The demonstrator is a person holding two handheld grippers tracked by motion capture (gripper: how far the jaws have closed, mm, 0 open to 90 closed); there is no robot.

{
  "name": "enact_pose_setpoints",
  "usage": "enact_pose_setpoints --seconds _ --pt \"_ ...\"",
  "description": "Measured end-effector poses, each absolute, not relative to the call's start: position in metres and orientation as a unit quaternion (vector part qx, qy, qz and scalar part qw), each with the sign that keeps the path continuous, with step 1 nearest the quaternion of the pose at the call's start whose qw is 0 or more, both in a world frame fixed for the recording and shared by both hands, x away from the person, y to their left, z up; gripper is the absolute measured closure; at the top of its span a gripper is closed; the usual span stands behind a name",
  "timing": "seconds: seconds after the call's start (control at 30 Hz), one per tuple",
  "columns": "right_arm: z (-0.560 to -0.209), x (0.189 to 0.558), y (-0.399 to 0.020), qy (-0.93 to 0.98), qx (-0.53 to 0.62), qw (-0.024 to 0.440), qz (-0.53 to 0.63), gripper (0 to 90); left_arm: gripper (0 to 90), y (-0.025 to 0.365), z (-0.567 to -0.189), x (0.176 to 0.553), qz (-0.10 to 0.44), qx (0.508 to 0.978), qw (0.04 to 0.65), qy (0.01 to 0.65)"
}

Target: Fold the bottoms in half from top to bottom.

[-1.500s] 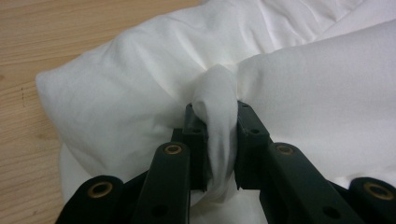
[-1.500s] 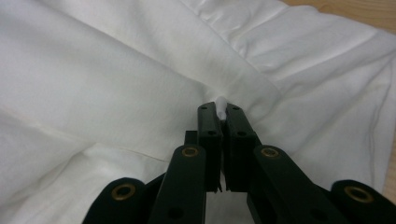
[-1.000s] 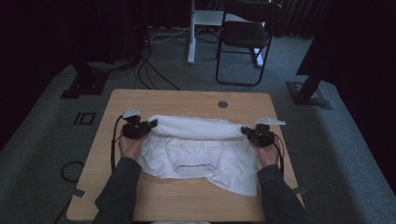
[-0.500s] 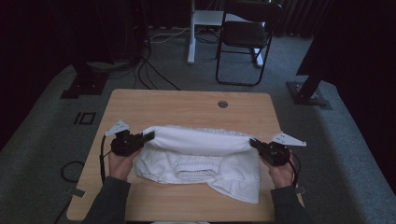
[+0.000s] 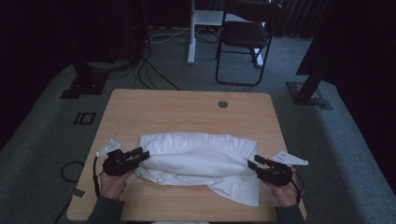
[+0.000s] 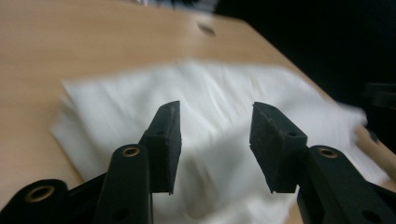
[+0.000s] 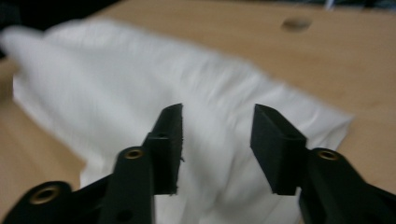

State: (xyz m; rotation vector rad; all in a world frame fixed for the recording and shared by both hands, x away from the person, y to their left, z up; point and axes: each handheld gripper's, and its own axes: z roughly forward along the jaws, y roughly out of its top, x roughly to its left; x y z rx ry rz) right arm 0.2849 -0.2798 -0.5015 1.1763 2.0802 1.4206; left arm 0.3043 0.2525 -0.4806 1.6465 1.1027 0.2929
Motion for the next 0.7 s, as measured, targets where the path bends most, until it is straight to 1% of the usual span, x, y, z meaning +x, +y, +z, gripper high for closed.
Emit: enact_pose_setpoints --seconds 0.13,0.27,0.33,0.37,0.4,0.47,0.5,0.7 --pt "-0.48 0.299 -0.269 0.722 0.425 0.201 0.508 48.0 55.3 0.235 -0.457 0.319 0.141 0.698 0.527 0.464" --pt "-0.471 0.323 -0.233 0.735 0.421 0.205 0.491 47.3 56.4 0.199 -0.448 0.339 0.142 0.719 0.509 0.451" --pt "-0.473 0.334 -0.212 0.744 0.414 0.197 0.487 47.4 56.8 0.18 -0.451 0.347 0.136 0.732 0.499 0.443" --pt "-0.475 0.34 -0.203 0.75 0.407 0.191 0.484 47.6 56.9 0.18 -0.451 0.347 0.136 0.732 0.499 0.443" --pt "-0.478 0.345 -0.191 0.757 0.404 0.189 0.477 47.8 57.3 0.163 -0.457 0.352 0.128 0.747 0.487 0.433" --pt "-0.483 0.35 -0.179 0.768 0.399 0.182 0.467 47.9 57.4 0.156 -0.461 0.353 0.125 0.755 0.48 0.429" --pt "-0.488 0.352 -0.172 0.773 0.396 0.175 0.463 47.9 57.7 0.147 -0.47 0.354 0.115 0.766 0.47 0.424" --pt "-0.505 0.353 -0.158 0.79 0.393 0.16 0.443 48.0 58.1 0.136 -0.495 0.349 0.097 0.788 0.444 0.415"
